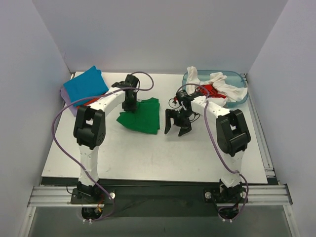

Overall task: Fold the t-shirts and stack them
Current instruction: Put the neatly folded tshirt into the corner of the board with the left arm

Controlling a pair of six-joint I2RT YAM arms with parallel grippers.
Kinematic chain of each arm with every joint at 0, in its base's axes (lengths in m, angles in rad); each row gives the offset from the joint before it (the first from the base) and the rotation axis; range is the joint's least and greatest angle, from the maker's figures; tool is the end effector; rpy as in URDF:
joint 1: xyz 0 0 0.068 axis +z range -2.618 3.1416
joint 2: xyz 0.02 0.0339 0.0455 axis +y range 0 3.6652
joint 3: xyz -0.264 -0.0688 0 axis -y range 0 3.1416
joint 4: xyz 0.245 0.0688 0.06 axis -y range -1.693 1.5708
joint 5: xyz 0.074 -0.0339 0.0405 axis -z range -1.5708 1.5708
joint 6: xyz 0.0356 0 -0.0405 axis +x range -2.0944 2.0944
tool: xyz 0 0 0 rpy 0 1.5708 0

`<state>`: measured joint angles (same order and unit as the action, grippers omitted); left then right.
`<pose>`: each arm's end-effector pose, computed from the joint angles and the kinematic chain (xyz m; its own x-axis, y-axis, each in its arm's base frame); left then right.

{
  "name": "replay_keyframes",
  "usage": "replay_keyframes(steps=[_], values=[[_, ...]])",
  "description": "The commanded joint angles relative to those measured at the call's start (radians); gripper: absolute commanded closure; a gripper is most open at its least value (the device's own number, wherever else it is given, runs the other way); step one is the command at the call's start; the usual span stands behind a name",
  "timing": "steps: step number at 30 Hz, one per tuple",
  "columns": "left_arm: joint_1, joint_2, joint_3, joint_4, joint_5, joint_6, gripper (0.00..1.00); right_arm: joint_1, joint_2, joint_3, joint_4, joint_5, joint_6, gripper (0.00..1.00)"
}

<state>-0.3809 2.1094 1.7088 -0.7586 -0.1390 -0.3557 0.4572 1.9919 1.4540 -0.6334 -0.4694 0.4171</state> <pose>0.4178 -0.1620 0.1997 -0.9078 -0.0080 -0.4192 0.0006 0.9998 -0.0203 0.3610 0.1955 0.1830 -0.9792 -0.0791 -0.1868 -0.1694 0.8254 0.5386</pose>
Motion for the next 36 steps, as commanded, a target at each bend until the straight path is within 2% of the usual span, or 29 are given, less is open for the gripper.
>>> replay_keyframes(steps=[1, 7, 11, 19, 29, 36], values=[[0.022, 0.027, 0.136, -0.088, -0.091, 0.090, 1.00, 0.000, -0.084, -0.032, -0.054, 0.029, -0.011, 0.21], [0.068, 0.070, 0.271, -0.134, -0.106, 0.136, 1.00, -0.002, -0.105, -0.058, -0.072, 0.043, -0.021, 0.21], [0.102, 0.106, 0.421, -0.163, -0.099, 0.171, 1.00, -0.005, -0.111, -0.070, -0.089, 0.054, -0.027, 0.21], [0.171, 0.236, 0.730, -0.229, 0.021, 0.239, 1.00, -0.003, -0.133, -0.110, -0.120, 0.074, -0.034, 0.21], [0.246, 0.251, 0.827, -0.094, 0.219, 0.251, 1.00, 0.011, -0.165, -0.184, -0.144, 0.084, -0.009, 0.21], [0.323, 0.241, 0.887, -0.030, 0.331, 0.186, 1.00, 0.040, -0.171, -0.185, -0.157, 0.097, 0.002, 0.21]])
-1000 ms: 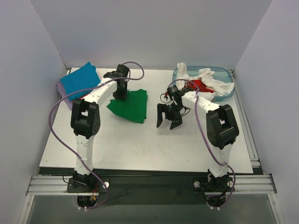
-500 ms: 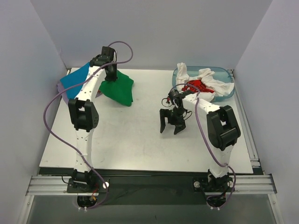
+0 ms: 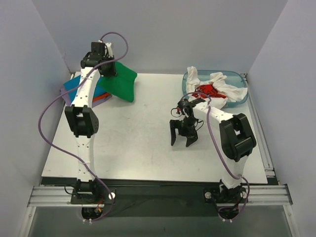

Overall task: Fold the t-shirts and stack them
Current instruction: Put the neatly folded tshirt into the corner of the board with the left arm

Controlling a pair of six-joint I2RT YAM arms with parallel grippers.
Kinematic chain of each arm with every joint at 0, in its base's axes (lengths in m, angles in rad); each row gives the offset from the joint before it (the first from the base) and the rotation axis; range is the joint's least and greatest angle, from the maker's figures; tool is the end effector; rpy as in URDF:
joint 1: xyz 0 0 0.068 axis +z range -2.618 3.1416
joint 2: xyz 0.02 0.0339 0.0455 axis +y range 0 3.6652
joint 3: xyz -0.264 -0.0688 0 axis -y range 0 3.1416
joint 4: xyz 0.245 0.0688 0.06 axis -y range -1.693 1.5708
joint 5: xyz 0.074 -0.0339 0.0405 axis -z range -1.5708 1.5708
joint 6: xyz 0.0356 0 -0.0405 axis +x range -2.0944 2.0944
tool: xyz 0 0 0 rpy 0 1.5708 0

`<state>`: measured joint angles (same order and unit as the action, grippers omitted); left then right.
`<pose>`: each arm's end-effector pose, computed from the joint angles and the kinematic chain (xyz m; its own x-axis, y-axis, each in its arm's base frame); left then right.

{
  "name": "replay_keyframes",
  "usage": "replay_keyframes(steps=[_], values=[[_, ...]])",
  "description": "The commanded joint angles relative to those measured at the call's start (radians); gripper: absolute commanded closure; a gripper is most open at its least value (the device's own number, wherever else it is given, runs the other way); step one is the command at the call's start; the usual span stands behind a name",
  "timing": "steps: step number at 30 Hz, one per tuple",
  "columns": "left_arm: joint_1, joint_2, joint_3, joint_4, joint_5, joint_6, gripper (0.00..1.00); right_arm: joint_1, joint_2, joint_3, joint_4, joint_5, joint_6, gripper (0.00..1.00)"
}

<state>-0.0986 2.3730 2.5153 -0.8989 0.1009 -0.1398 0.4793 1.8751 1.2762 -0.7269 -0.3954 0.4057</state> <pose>0.5205 -0.0551 0.3160 -0.7003 -0.0700 -0.7104 0.0740 0.9827 -0.1698 0.3142 0.1787 0.1732 -0.9916 -0.1049 -0.0754 -0.1275 0.8894 0.4391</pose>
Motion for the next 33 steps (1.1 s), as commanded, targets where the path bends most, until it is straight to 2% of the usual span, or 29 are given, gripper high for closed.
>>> replay_keyframes(steps=[1, 11, 15, 33], values=[[0.049, -0.032, 0.085, 0.126, 0.097, -0.038, 1.00, 0.018, -0.054, -0.008, -0.066, 0.027, 0.013, 0.21], [0.229, -0.086, 0.085, 0.212, 0.235, -0.148, 1.00, 0.048, -0.057, 0.003, -0.075, 0.040, 0.021, 0.21], [0.281, -0.135, 0.031, 0.230, 0.270, -0.153, 1.00, 0.058, -0.057, 0.006, -0.077, 0.041, 0.024, 0.21], [0.372, -0.109, -0.121, 0.195, 0.263, -0.107, 1.00, 0.087, -0.070, 0.022, -0.080, 0.053, 0.033, 0.21]])
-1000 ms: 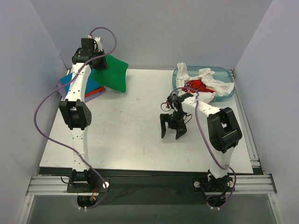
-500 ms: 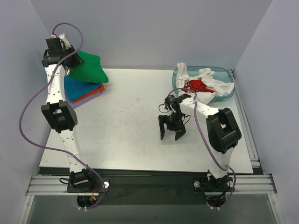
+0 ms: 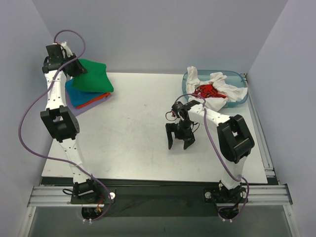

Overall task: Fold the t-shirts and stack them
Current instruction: Put the neatly folded tshirt into the corner of the board with the left arm

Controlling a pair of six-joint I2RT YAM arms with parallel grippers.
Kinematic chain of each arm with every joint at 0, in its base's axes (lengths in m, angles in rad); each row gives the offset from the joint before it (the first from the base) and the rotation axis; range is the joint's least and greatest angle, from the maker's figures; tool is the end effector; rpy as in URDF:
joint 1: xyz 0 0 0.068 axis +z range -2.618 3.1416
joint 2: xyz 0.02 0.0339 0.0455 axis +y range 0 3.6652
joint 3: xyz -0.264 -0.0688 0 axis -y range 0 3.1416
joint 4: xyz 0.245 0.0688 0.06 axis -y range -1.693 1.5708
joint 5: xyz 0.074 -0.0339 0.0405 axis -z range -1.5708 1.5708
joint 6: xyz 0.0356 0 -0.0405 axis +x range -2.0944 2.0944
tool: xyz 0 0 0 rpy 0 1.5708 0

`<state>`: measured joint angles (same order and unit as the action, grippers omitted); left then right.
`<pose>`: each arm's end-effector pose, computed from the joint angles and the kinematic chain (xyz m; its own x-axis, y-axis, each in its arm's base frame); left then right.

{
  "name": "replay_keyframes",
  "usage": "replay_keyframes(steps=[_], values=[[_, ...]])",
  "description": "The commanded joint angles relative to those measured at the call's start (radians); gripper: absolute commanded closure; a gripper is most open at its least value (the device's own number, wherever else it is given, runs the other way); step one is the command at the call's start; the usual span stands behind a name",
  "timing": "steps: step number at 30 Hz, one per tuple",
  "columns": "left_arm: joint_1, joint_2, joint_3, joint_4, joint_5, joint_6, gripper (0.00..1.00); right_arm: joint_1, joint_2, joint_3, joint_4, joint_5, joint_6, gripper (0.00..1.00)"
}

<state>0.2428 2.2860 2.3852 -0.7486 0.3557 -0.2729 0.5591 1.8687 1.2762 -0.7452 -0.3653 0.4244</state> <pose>0.5043 0.1121 0.3319 -0.5771 -0.4032 -0.7102 -0.1160 0.9013 -0.4175 0.2976 0.2012 0.1745 -0.9844 -0.1623 -0.0674 -0.1756 0.8942 0.4119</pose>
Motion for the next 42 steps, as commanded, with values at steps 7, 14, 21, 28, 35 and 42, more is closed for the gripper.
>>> replay_keyframes(steps=[7, 14, 21, 28, 35, 42], values=[[0.085, 0.004, 0.002, 0.019, -0.015, 0.005, 0.68, 0.010, -0.072, 0.034, -0.066, 0.023, 0.024, 0.21], [0.092, -0.083, -0.085, -0.026, -0.182, 0.023, 0.03, 0.012, -0.111, 0.075, -0.069, 0.054, 0.036, 0.20], [0.084, -0.287, -0.366, 0.047, -0.265, 0.040, 0.03, 0.013, -0.157, 0.124, -0.063, 0.109, 0.042, 0.19], [0.061, -0.560, -0.713, 0.161, -0.348, 0.023, 0.03, 0.018, -0.218, 0.107, -0.037, 0.161, 0.057, 0.19], [-0.042, -0.847, -0.955, 0.131, -0.396, 0.003, 0.03, 0.027, -0.318, 0.045, 0.027, 0.232, 0.086, 0.19], [-0.278, -1.048, -1.109, 0.057, -0.443, -0.043, 0.03, 0.041, -0.442, -0.064, 0.116, 0.304, 0.123, 0.19]])
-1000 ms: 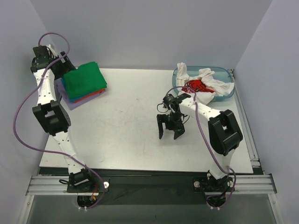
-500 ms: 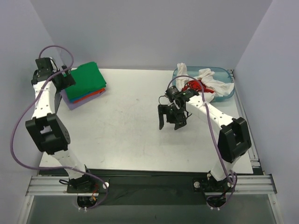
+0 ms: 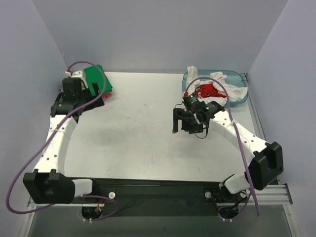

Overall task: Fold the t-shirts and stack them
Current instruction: Put the neatly folded tshirt into the corner of the board with the left arm

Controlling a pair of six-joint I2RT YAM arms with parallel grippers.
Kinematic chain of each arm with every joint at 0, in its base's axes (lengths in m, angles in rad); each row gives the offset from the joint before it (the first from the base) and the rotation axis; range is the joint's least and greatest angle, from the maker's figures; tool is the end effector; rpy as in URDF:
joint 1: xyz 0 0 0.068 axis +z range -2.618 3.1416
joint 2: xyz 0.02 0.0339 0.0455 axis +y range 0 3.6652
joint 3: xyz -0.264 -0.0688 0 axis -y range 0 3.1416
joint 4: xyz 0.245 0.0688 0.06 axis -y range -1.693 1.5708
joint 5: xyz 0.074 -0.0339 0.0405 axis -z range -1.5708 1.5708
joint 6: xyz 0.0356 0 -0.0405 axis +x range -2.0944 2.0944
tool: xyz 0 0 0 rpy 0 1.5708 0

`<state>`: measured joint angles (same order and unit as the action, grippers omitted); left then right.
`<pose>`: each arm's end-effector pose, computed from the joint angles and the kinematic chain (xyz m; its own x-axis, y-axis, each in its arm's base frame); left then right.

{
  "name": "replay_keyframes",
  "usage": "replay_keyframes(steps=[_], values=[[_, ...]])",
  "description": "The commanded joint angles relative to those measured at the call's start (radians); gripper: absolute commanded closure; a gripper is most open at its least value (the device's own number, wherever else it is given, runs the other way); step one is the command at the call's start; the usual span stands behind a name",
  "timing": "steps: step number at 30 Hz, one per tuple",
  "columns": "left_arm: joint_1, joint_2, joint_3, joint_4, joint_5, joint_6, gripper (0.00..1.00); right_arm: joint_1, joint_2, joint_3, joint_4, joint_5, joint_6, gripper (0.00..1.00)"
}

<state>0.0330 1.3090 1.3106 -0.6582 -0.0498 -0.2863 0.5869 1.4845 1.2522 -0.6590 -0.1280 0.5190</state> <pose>0.2831 0.0111 0.3620 -0.5648 -0.3009 -0.7684 -0.2417 0.9506 -0.1945 0.2624 0.1800 0.2935 -0.8680 0.0135 -0.4964 -0.2136 0.8922 0.3979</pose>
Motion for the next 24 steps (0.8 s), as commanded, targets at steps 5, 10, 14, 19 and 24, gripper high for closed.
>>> replay_keyframes(steps=[5, 10, 14, 19, 24], values=[[-0.184, -0.184, -0.108, -0.070, -0.038, -0.091, 0.03, 0.034, -0.150, -0.100, 0.073, 0.111, 0.049, 0.20], [-0.280, -0.241, -0.175, -0.107, -0.048, -0.158, 0.03, 0.065, -0.223, -0.149, 0.107, 0.159, 0.059, 0.20], [-0.361, -0.316, -0.258, -0.081, -0.061, -0.201, 0.03, 0.083, -0.271, -0.181, 0.131, 0.192, 0.069, 0.20], [-0.421, -0.359, -0.287, -0.104, -0.091, -0.212, 0.03, 0.093, -0.308, -0.221, 0.148, 0.222, 0.079, 0.20], [-0.421, -0.381, -0.312, -0.121, -0.102, -0.183, 0.03, 0.103, -0.329, -0.238, 0.147, 0.229, 0.101, 0.20]])
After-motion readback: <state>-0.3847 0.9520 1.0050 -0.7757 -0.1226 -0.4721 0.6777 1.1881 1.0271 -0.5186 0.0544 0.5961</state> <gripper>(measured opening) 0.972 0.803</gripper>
